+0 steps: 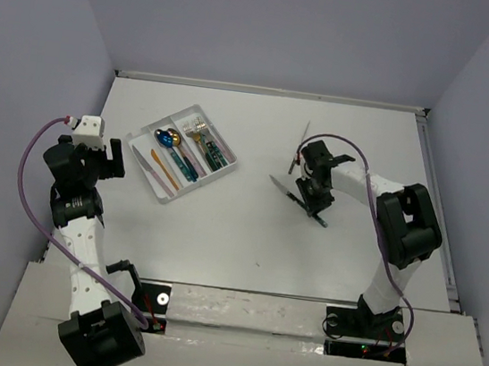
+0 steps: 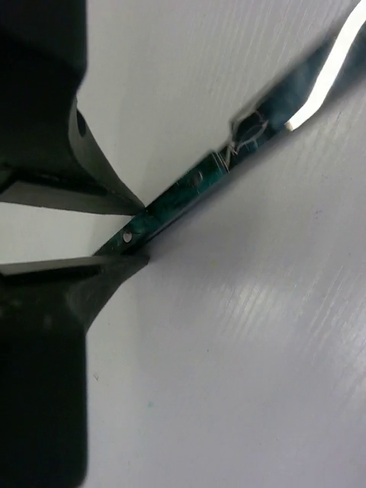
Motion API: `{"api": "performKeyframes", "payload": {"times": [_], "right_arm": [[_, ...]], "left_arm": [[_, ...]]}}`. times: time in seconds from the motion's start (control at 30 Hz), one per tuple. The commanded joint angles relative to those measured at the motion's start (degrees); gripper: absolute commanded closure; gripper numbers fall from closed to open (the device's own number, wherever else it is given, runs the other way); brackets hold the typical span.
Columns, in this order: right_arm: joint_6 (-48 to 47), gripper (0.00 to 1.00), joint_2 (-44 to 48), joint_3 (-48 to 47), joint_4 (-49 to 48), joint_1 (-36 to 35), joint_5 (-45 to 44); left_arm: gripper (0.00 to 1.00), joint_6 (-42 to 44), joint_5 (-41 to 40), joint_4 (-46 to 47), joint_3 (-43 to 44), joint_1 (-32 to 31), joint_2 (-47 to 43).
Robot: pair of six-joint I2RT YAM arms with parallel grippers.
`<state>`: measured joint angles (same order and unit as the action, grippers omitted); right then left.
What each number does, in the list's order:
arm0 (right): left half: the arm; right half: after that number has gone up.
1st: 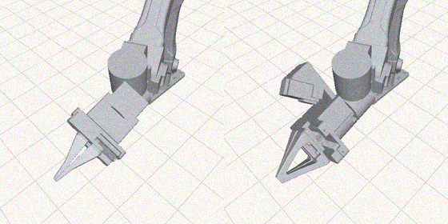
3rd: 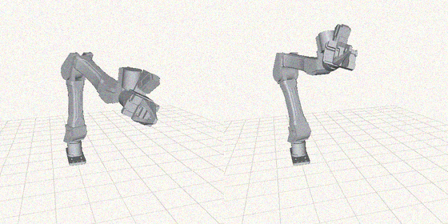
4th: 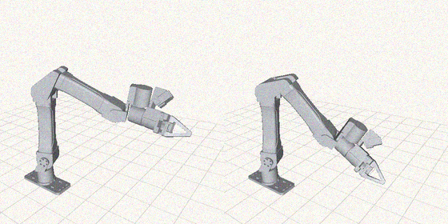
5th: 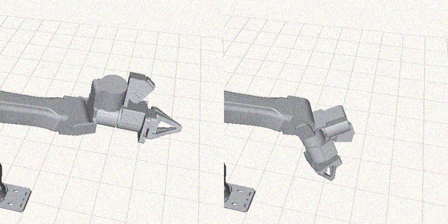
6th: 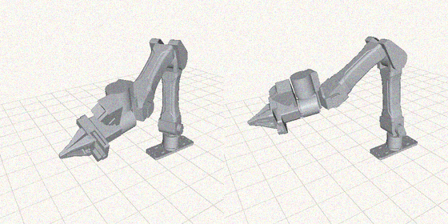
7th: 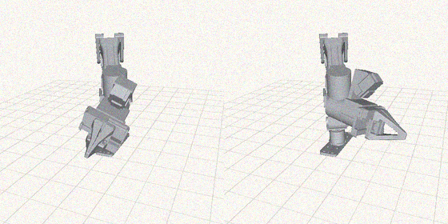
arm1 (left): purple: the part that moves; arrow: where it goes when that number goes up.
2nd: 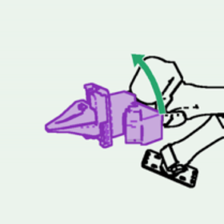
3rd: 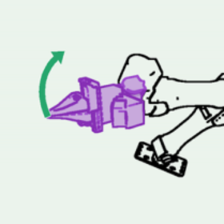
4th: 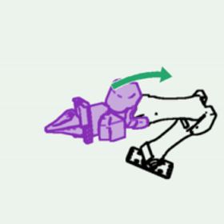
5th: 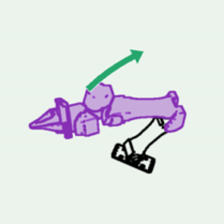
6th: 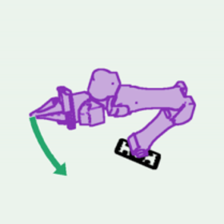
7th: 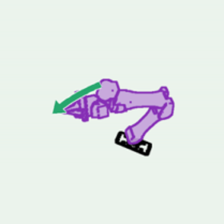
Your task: Sort the eating utensils into containers
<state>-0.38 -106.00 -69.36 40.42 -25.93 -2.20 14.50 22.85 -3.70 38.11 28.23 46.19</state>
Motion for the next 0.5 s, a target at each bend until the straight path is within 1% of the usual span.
{"api": "performKeyframes", "payload": {"times": [0.0, 0.03, 0.07, 0.17, 0.2, 0.3, 0.43, 0.47], "right_arm": [[-1.2, 0.81, -1.5, 4.1, -4.7, -0.3, 5.0], [-1.5, 0.85, -1.2, 4.3, -4.7, -0.9, 4.8], [-1.9, 0.9, -0.5, 4.6, -4.8, -1.6, 4.6], [-3.1, 1.0, 1.3, 5.0, -4.8, -4.9, 3.6], [-3.2, 1.0, 1.8, 4.9, -4.9, -6.7, 2.6], [-2.1, 1.0, 5.8, 4.5, -5.8, -8.6, -1.0], [0.1, 1.0, 12.9, 3.8, -10.9, -11.0, -3.0], [1.2, 1.0, 14.2, 3.4, -14.3, -12.1, -3.3]], "left_arm": [[0.1, 0.3, 0.4, 1.1, -0.1, 0.1, -1.4], [0.1, 0.3, 0.4, 1.1, 0.0, 0.1, -1.4], [0.1, 0.3, 0.4, 1.0, 0.0, 0.1, -1.5], [0.1, 0.4, 0.4, 1.0, 0.0, 0.1, -1.5], [0.1, 0.4, 0.5, 0.9, 0.0, 0.1, -1.5], [0.1, 0.5, 0.7, 0.9, 0.5, 0.1, -1.7], [0.1, 0.5, 1.6, 0.5, 1.7, 0.1, -1.8], [0.1, 0.6, 2.7, 0.2, 2.3, 0.1, -1.8]]}}
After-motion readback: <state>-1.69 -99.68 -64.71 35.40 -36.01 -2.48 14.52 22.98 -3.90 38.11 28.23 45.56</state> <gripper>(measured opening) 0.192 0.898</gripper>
